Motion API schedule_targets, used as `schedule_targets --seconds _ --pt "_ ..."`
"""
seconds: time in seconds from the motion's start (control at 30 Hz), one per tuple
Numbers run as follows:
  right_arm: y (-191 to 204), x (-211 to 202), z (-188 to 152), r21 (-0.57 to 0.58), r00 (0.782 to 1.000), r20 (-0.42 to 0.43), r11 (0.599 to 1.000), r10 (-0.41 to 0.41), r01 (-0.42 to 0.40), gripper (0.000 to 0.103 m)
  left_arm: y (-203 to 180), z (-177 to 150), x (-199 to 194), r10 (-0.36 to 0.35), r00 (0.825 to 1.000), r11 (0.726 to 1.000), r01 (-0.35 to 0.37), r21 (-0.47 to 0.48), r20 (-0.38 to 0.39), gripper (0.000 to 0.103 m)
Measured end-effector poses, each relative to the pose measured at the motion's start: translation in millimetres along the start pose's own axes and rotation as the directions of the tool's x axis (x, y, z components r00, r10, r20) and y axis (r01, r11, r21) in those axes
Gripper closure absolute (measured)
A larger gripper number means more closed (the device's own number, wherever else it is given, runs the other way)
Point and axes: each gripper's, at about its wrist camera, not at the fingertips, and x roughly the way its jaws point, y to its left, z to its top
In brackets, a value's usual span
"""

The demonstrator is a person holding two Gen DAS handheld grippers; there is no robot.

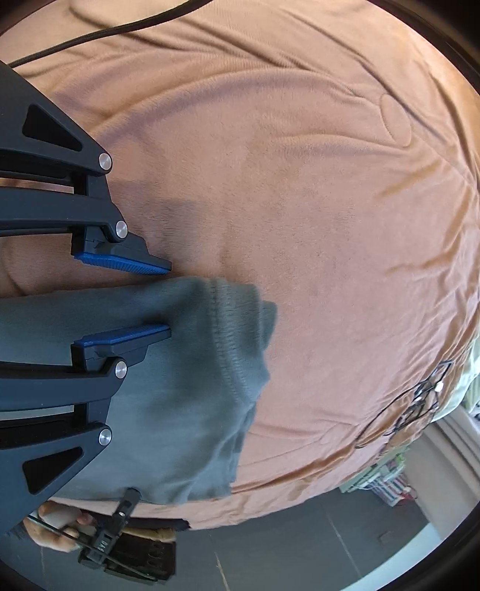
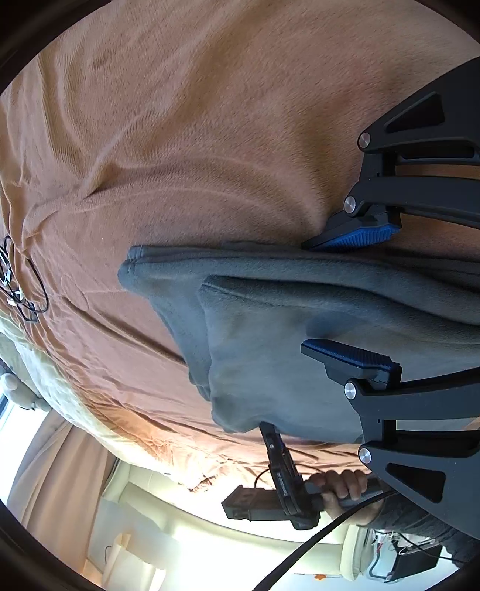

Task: Fold small clothes
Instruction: 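Close both tools on the end of the folded grey shirt, then lift the folded shirt with both tools and carry it off the bed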

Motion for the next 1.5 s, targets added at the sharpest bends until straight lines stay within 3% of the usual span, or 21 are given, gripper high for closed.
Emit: schedule_targets --seconds 0.07,0.27,0.33,0.4,0.97,1.23,1.5 --pt "-2 5 2 0.007 1.000 0.008 1.000 0.014 -0.014 0.059 -1 5 3 -0.016 1.000 1.000 0.016 -0.007 0.012 0.073" --pt "-3 14 7 0.030 0.999 0.032 1.000 -0.011 0.010 0.082 -8 20 13 -0.016 0.999 1.000 0.017 -0.020 0.031 0.074" --pt "4 9 5 0.009 0.998 0.043 0.999 -0.036 0.035 0.088 -10 21 8 -0.009 0.999 1.000 0.010 -0.024 0.049 0.084" --pt "16 3 1 -0.026 0.996 0.066 0.997 -0.064 0.066 0.089 -13 19 -1 -0.021 0.997 1.000 0.022 -0.010 0.073 0.093" --pt "86 -69 -47 -0.151 0.974 0.208 0.981 -0.085 0.118 0.091 -56 0 -107 -0.137 0.967 0.989 0.121 0.082 0.216 0.095" --pt "111 -133 -81 -0.196 0.952 0.298 0.971 -0.076 0.139 0.092 -88 -16 -170 -0.207 0.937 0.975 0.172 0.144 0.280 0.095" --pt "132 -196 -120 -0.222 0.912 0.403 0.960 -0.070 0.172 0.092 -125 -36 -224 -0.270 0.905 0.953 0.203 0.224 0.329 0.095"
